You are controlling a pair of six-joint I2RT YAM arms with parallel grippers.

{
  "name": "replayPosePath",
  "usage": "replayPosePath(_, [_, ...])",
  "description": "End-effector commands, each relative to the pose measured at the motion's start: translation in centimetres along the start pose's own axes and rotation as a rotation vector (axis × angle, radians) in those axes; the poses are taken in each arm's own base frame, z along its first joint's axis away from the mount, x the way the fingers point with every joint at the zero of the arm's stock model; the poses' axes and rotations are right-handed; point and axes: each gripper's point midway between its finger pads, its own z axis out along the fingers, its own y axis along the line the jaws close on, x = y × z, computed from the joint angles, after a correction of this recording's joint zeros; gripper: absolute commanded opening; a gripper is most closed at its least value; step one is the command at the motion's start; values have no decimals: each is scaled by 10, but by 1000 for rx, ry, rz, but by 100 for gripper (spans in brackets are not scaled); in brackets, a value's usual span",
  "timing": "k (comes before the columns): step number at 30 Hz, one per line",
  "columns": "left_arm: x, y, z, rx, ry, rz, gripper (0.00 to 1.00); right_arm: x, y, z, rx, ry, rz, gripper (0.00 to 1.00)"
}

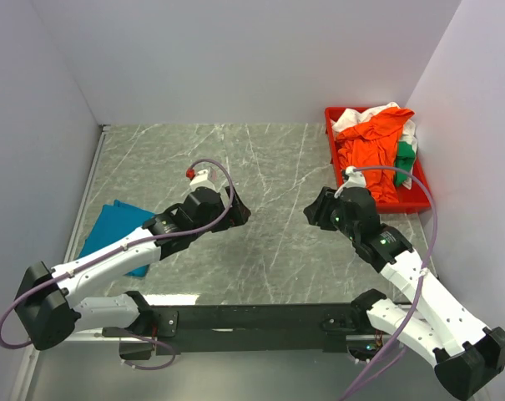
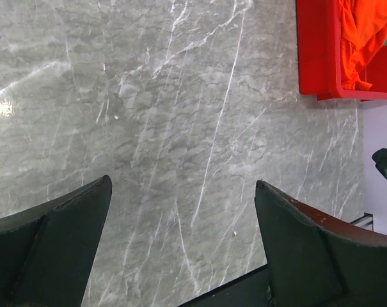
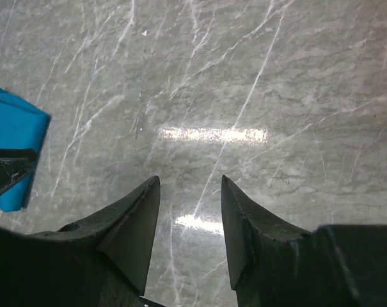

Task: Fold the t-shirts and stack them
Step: Grab the tshirt from the pile

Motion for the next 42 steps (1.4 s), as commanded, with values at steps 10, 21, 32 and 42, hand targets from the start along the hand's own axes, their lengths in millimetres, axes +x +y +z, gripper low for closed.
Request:
replayPosePath(10, [-17,-21,-18,90,-37,41,99,-9,-4,4,43,-34,2,50])
replayPosePath(21, [-21,-29,-26,100,-8,108,100,-72,-15,76,107,-14,86,55])
replayPosePath(32, [-32,-21,-50,80,-29,154,99,-193,-204,105,629,-171,344,55])
replayPosePath(42, [-39,-20,-50,60,-30,196,100,-171,-257,176,671,-50,389,52])
